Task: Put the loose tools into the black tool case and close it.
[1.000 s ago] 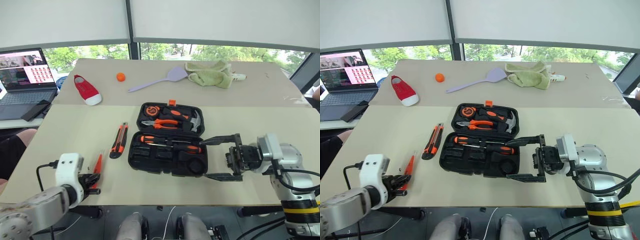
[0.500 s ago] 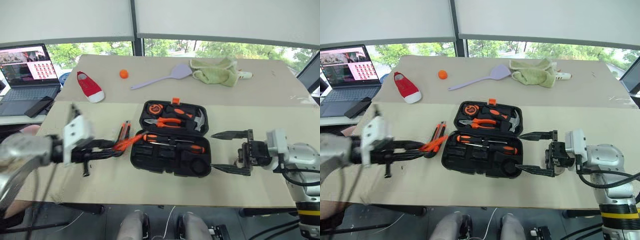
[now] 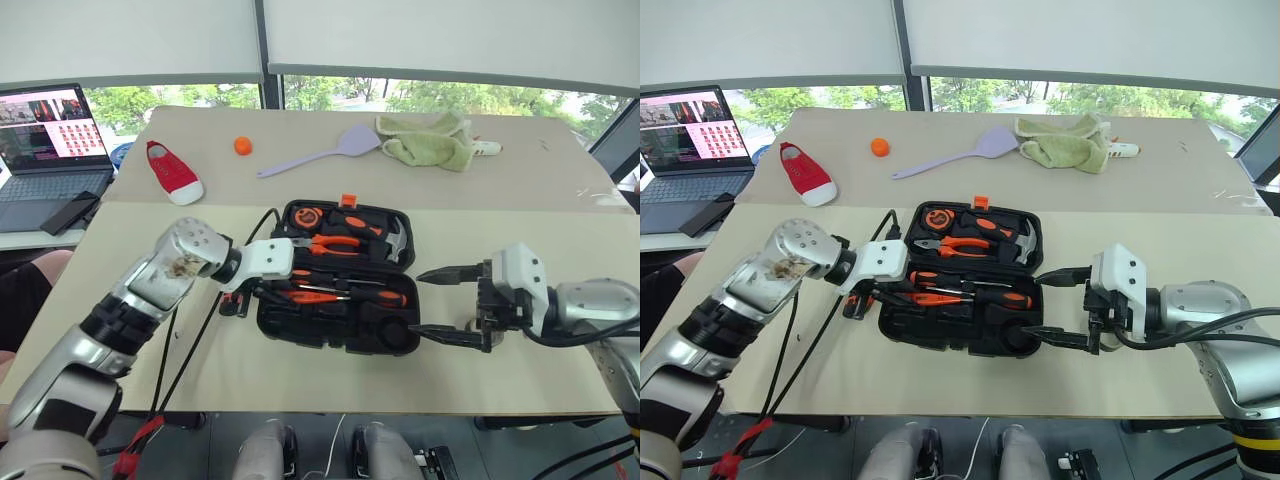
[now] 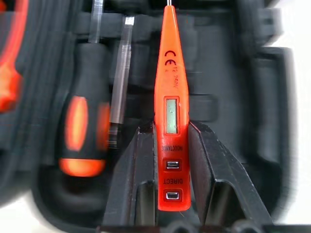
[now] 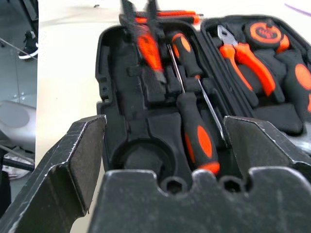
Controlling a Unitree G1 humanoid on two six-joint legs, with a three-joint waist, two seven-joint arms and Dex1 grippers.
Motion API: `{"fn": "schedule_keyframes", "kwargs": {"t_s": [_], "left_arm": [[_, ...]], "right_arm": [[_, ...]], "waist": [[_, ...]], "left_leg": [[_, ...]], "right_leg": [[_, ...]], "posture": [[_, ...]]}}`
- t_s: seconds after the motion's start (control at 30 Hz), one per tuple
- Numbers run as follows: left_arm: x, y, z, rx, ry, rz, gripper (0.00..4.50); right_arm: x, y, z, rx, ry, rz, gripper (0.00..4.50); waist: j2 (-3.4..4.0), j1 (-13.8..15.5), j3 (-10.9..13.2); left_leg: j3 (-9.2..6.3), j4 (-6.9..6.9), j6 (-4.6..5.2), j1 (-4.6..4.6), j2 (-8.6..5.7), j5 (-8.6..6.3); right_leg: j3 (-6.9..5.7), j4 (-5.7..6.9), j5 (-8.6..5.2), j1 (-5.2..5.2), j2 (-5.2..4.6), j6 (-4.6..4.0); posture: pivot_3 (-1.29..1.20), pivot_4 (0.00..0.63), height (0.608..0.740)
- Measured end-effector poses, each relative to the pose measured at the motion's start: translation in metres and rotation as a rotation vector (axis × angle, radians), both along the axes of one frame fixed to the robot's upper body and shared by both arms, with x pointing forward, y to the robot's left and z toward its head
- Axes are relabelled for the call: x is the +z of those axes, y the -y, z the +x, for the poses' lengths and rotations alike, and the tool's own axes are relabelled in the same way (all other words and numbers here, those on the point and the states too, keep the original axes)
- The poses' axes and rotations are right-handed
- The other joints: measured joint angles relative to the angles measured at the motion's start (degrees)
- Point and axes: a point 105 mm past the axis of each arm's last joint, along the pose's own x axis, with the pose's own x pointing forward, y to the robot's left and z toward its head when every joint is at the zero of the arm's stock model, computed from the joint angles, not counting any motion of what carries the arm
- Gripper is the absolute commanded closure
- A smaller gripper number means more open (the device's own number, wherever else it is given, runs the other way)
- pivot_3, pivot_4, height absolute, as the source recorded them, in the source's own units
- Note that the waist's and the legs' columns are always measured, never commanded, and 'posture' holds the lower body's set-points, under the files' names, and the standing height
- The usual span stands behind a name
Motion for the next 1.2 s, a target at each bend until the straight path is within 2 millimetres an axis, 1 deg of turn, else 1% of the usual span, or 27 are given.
{"fn": "schedule_keyframes", "kwargs": {"t_s": [0.1,0.37,0.53,0.63,0.7,0.73,0.77,0.8,0.9,0.97,1.07,1.13,1.2], "left_arm": [[-0.004,0.0,0.003,-0.008,-0.003,0.022,4.06],[-0.002,0.002,0.001,-0.084,0.007,0.097,4.06],[-0.002,0.002,0.001,-0.068,0.003,0.156,4.06],[-0.002,0.004,0.003,-0.037,0.002,0.16,4.06],[-0.002,0.005,0.003,-0.026,0.006,0.16,3.06],[-0.002,0.007,0.004,-0.016,0.009,0.15,2.79],[-0.002,0.008,0.004,-0.009,0.012,0.14,2.4],[-0.002,0.009,0.004,-0.008,0.005,0.129,2.4],[0.0,0.024,-0.002,-0.025,-0.03,0.038,2.4],[0.007,0.031,-0.007,-0.047,-0.031,-0.002,2.4],[0.026,0.035,-0.012,-0.058,0.0,-0.063,2.4],[0.031,0.036,-0.014,-0.064,0.019,-0.079,2.4],[0.028,0.035,-0.014,-0.049,0.021,-0.096,2.92]], "right_arm": [[0.0,-0.002,-0.002,0.002,0.0,-0.003,0.0],[0.003,-0.004,0.001,-0.02,0.007,-0.006,0.0],[0.006,-0.005,0.002,-0.024,0.011,-0.002,0.0],[0.006,-0.005,0.002,-0.026,0.009,-0.001,0.0],[0.006,-0.005,0.002,-0.028,0.007,-0.001,0.0],[0.006,-0.005,0.002,-0.028,0.006,-0.001,0.0],[0.006,-0.005,0.002,-0.028,0.006,-0.001,0.0],[0.007,-0.005,0.002,-0.027,0.006,-0.001,0.0],[0.008,-0.006,0.002,-0.019,0.007,0.002,0.0],[0.008,-0.006,0.002,-0.015,0.004,0.003,0.0],[0.007,-0.007,0.001,-0.008,-0.003,0.002,0.0],[0.006,-0.006,0.0,-0.005,-0.009,0.002,0.0],[0.005,-0.006,-0.001,-0.005,-0.014,0.001,0.0]], "waist": [[-0.04,-0.1,0.0],[-0.04,-0.3,0.0],[-0.04,-0.6,0.0],[-0.04,-0.6,0.0],[-0.04,-0.5,0.0],[-0.04,-0.5,0.0],[-0.04,-0.5,0.0],[-0.04,-0.4,0.0],[-0.05,-0.3,0.0],[-0.08,-0.4,0.0],[-0.08,-0.5,0.0],[-0.08,-0.5,0.0],[-0.08,-0.5,0.0]], "left_leg": [[0.0,0.06,0.01,-0.02,0.01,0.0],[-0.02,0.26,0.02,-0.03,0.03,-0.01],[-0.02,0.4,0.05,-0.03,0.06,-0.03],[-0.04,0.5,0.06,-0.02,0.08,-0.03],[-0.05,0.55,0.09,-0.02,0.08,-0.05],[-0.05,0.56,0.13,-0.02,0.09,-0.08],[-0.05,0.57,0.16,-0.02,0.09,-0.09],[-0.05,0.57,0.18,-0.02,0.08,-0.11],[-0.04,0.65,0.21,-0.11,0.07,-0.13],[-0.05,0.68,0.21,-0.2,0.08,-0.13],[-0.05,0.69,0.2,-0.19,0.07,-0.12],[-0.05,0.69,0.19,-0.18,0.07,-0.11],[-0.04,0.69,0.19,-0.13,0.07,-0.11]], "right_leg": [[0.0,0.01,0.0,0.0,0.0,0.02],[0.0,0.11,-0.02,0.02,0.01,0.03],[0.03,0.19,-0.03,0.05,0.04,0.06],[0.04,0.31,-0.03,0.05,0.04,0.06],[0.04,0.33,-0.03,0.08,0.04,0.06],[0.05,0.34,-0.03,0.08,0.03,0.07],[0.06,0.34,-0.02,0.08,0.02,0.07],[0.06,0.34,-0.02,0.08,0.01,0.07],[0.05,0.34,-0.01,0.04,-0.02,0.1],[0.04,0.34,0.0,0.0,-0.02,0.11],[0.04,0.34,0.0,0.01,-0.01,0.12],[0.04,0.35,0.0,0.01,-0.01,0.12],[0.05,0.36,0.0,0.04,-0.01,0.12]], "posture": [[0.0,0.15,0.74],[0.0,0.15,0.74],[0.0,0.15,0.74],[0.0,0.15,0.74],[0.0,0.15,0.74],[0.0,0.15,0.74],[0.0,0.15,0.74],[0.0,0.15,0.74],[0.0,0.15,0.74],[0.0,0.15,0.74],[0.0,0.15,0.74],[0.0,0.15,0.74],[0.0,0.15,0.74]]}}
